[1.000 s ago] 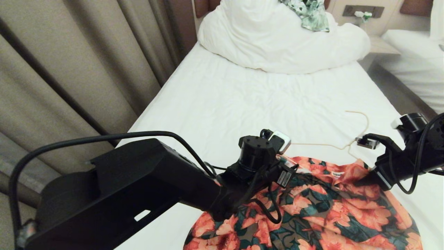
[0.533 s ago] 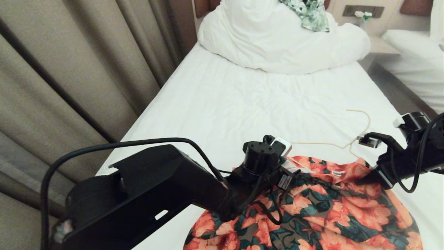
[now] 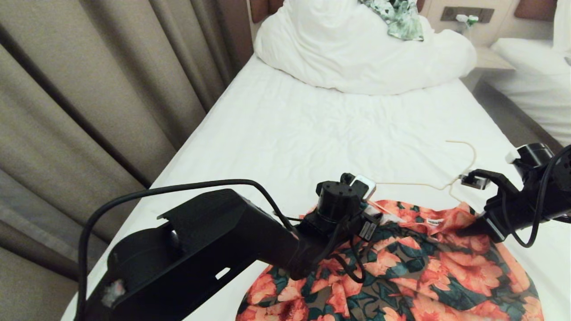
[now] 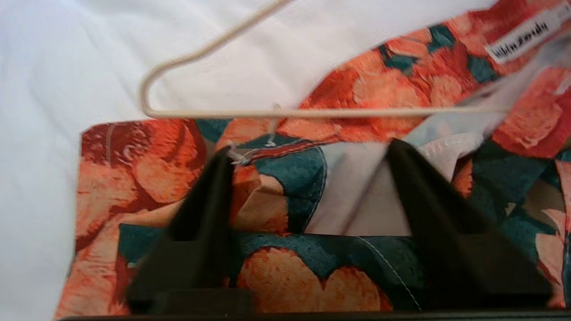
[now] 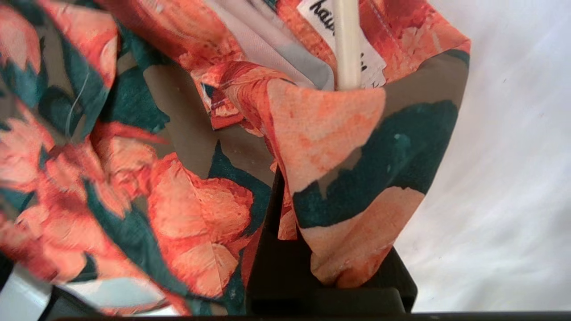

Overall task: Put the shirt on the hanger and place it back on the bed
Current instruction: Hook the other side of the shirt onto the hanger

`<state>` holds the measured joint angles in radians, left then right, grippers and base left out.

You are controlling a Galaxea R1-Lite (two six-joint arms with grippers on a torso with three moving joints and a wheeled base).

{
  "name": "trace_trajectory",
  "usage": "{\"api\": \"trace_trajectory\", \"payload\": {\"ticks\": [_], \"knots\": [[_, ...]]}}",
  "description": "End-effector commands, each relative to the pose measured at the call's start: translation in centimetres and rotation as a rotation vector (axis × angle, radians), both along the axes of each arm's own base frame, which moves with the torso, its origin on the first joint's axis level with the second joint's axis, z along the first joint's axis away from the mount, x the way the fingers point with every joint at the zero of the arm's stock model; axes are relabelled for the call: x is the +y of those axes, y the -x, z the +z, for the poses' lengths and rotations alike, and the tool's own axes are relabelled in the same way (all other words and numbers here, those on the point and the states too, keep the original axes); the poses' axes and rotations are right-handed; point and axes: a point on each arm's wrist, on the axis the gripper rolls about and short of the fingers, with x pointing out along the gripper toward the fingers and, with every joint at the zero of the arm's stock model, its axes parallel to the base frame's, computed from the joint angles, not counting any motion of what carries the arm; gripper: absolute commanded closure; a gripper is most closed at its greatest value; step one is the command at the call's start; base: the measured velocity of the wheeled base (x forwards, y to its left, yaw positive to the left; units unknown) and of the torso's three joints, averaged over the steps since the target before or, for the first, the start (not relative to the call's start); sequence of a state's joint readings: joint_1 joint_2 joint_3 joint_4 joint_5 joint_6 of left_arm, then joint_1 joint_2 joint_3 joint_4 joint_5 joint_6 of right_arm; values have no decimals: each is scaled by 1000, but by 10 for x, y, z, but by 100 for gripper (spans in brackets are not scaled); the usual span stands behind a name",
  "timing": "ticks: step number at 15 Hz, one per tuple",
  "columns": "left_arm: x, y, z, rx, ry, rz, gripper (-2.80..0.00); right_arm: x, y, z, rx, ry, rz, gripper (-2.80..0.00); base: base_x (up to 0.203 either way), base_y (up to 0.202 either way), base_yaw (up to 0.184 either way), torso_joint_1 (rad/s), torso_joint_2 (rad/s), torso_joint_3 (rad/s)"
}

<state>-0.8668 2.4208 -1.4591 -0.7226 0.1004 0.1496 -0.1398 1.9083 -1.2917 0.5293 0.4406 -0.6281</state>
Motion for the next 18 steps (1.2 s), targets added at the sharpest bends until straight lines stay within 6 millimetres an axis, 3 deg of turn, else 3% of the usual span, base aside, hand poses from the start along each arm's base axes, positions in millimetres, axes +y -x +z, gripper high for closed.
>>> {"api": "trace_trajectory", "payload": {"ticks": [1, 6, 13, 18], "knots": [[0, -1, -4, 1, -3, 2, 0, 0, -1, 0, -8, -1, 5, 0, 0, 0, 0, 0, 0, 0], [-3, 1, 7, -18, 16, 0, 0, 1, -1, 14, -93, -6, 14, 0, 0, 0, 0, 0, 0, 0], [-7, 18, 52, -50, 50, -8, 0, 6, 8, 58, -360, -109, 110, 0, 0, 0, 0, 0, 0, 0], [5, 5, 43, -14, -8, 70, 0, 15, 41, 100, -496, -143, 176, 0, 0, 0, 0, 0, 0, 0]]}}
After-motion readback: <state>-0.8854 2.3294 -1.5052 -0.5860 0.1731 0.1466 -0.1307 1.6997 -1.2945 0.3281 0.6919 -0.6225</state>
